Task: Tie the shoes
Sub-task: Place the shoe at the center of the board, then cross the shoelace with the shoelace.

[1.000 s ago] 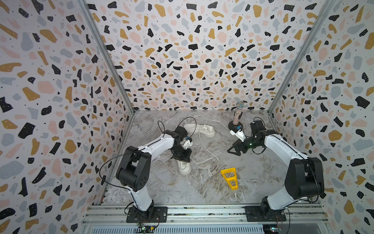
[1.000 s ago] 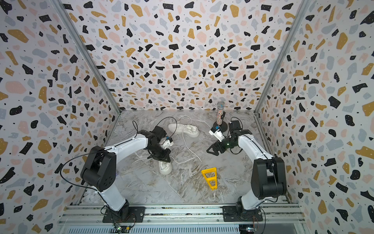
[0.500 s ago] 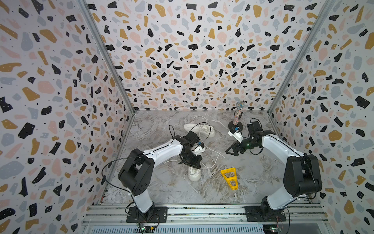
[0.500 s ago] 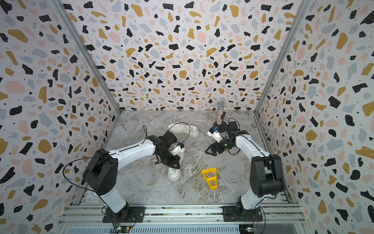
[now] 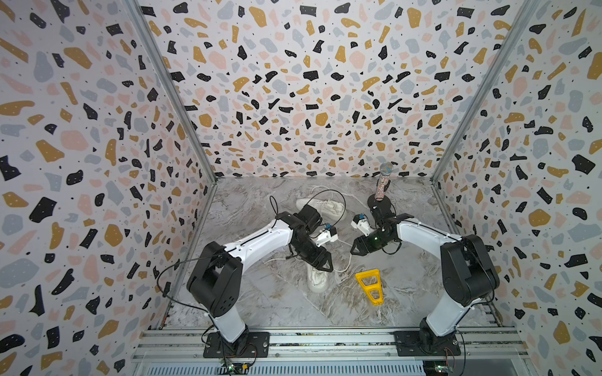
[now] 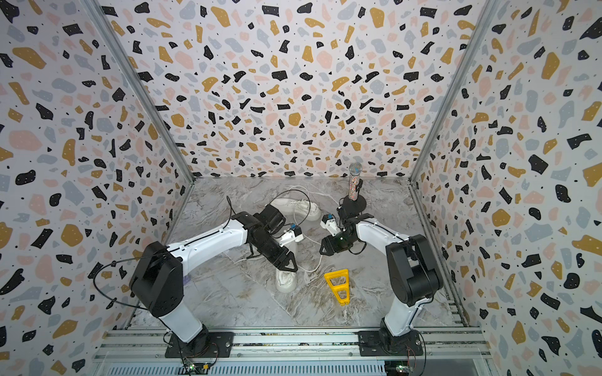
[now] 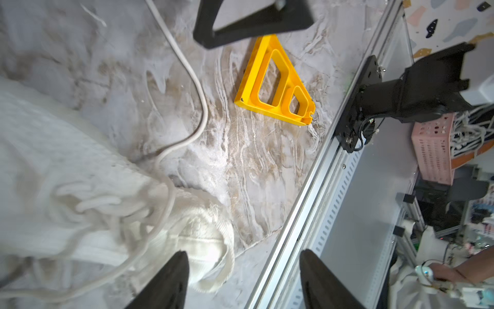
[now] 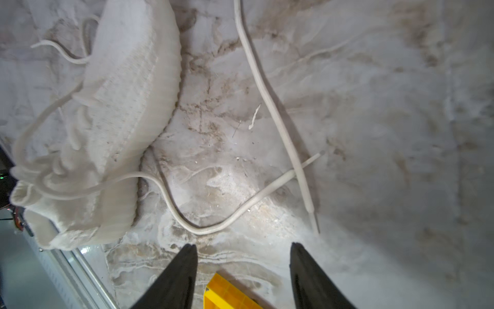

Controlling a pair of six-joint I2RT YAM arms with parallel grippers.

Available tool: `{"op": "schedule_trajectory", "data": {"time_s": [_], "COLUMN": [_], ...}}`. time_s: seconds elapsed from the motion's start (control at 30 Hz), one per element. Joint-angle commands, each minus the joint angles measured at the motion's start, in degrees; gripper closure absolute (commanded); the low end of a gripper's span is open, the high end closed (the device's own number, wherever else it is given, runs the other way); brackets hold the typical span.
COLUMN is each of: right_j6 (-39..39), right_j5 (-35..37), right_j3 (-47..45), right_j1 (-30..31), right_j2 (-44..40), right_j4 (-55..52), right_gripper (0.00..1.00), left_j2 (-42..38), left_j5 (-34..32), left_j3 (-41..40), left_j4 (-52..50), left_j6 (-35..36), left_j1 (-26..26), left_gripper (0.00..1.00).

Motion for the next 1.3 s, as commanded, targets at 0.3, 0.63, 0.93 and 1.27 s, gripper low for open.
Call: {"op": "schedule_trajectory", "data": {"time_s": [0.3,0.63,0.93,1.27], "right_j6": [6.92,4.22,-0.26,-3.15], "right_j5": [11.27,22.08,8.15,0.89], "right_j3": [4.30,4.41,5.46,5.99], "right_j1": [5.97,9.37,7.82,4.01], "right_j2": [6.54,6.62,-1.08,-6.55], "right_j4": [-0.58,-1.11,2.29,2.17], "right_gripper": [0.49,0.88,1.00,1.00], "left_j2": [-7.96,-6.60,4.37,10.66], "left_j5": [-20.74,-31.82,-33.21,-34.29], "left_j3": [0.52,-10.33,-10.58,-11.07], "left_j4": [-11.91,-2.07,5.51,8.57], "left_j6": [22.92,38.70,42.75,42.18], "left_j1": [17.08,18.89,18.97,19.30], "left_gripper": [0.24,0.30,0.44,0.78]}}
